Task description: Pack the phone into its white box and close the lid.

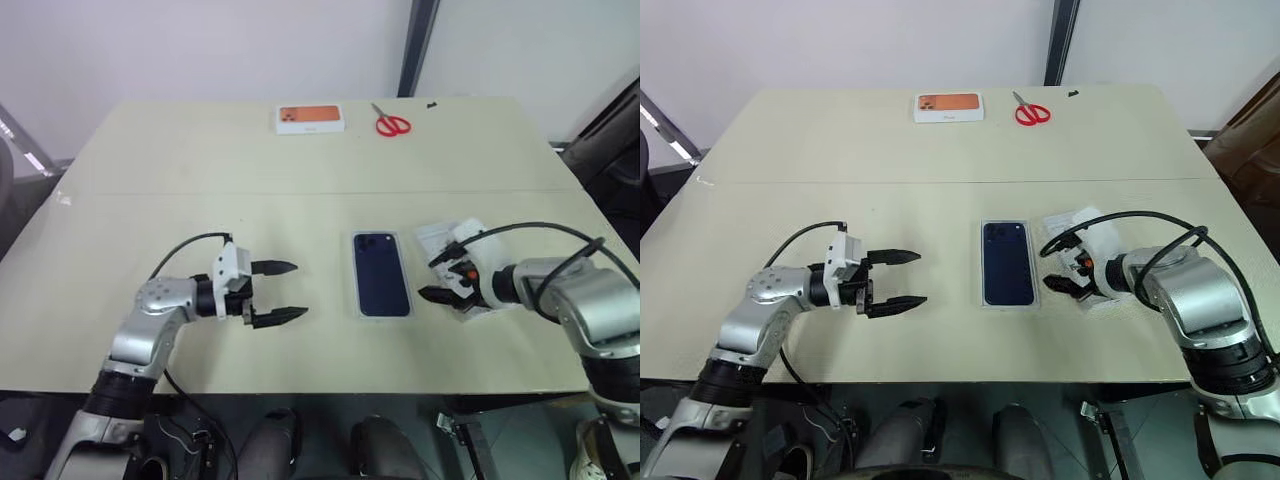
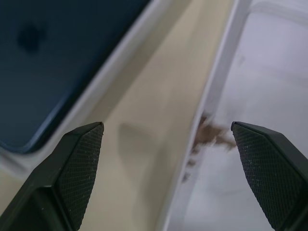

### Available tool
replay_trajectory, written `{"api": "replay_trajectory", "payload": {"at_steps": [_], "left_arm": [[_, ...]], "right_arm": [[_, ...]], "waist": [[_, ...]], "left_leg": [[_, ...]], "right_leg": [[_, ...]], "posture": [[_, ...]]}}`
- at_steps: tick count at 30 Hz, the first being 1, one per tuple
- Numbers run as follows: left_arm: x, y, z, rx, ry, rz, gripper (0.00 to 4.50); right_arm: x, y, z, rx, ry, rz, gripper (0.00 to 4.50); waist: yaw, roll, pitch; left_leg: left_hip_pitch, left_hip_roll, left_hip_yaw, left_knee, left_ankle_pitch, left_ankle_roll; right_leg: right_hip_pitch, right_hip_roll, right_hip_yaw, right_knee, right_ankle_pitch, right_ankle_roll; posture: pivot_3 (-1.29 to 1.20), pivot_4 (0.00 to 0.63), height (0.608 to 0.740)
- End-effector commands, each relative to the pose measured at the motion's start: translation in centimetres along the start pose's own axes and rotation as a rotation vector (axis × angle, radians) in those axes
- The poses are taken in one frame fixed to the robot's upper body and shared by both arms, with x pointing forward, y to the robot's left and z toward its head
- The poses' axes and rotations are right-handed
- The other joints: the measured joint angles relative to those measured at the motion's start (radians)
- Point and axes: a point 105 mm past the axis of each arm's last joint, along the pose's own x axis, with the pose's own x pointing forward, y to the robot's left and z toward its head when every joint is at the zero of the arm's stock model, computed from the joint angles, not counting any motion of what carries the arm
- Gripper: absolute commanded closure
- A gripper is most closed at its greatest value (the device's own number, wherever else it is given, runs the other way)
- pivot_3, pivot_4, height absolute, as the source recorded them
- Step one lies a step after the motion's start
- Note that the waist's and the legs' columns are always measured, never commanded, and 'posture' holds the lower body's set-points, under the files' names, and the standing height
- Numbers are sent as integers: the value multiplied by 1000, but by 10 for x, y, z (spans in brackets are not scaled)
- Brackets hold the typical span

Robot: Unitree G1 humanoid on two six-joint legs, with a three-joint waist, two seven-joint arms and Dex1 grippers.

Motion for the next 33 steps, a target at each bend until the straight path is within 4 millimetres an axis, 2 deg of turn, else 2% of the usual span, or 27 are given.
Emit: {"api": "replay_trajectory", "payload": {"at_steps": [1,9,16,18,20,23,26,27,33], "left_arm": [[6,-6,7,36,-23,-7,145],[20,-11,7,16,-66,11,145],[20,-12,7,17,-75,23,145],[19,-11,7,13,-79,30,94],[19,-12,8,13,-80,33,94],[19,-11,7,14,-78,42,94],[18,-11,7,11,-76,48,94],[17,-10,7,10,-75,51,94],[14,-5,8,11,-68,65,94]], "right_arm": [[-5,-2,9,-2,-7,-20,56],[-8,-9,7,60,36,-69,56],[-6,-7,7,75,53,-73,56],[-5,-4,8,76,51,-60,589],[-4,-5,5,70,58,-67,1334],[1,-9,-5,86,77,-105,2926],[2,-14,-4,101,65,-140,4365],[2,-15,-2,104,58,-148,4477],[-2,-23,14,140,-13,-202,4477]], "waist": [[-1,0,0],[1,0,0],[1,0,0],[0,0,0],[0,0,0],[0,0,0],[0,-1,0],[0,-1,0],[-1,0,0]], "left_leg": [[0,0,0,0,0,0],[0,0,0,0,0,0],[0,0,0,0,0,0],[0,0,0,0,0,0],[0,0,0,0,0,0],[0,0,0,0,0,0],[0,0,0,0,0,0],[1,0,0,1,0,0],[1,0,0,1,0,0]], "right_leg": [[0,0,0,0,0,0],[0,0,0,0,0,0],[0,0,0,0,0,0],[0,0,0,0,0,0],[0,0,0,0,0,0],[0,0,0,0,0,0],[1,0,0,0,0,0],[1,0,0,0,0,0],[1,0,0,0,0,0]], "posture": [[0,150,734],[0,150,734],[0,150,734],[0,150,734],[0,150,734],[0,150,734],[0,150,734],[0,150,734],[0,150,734]]}}
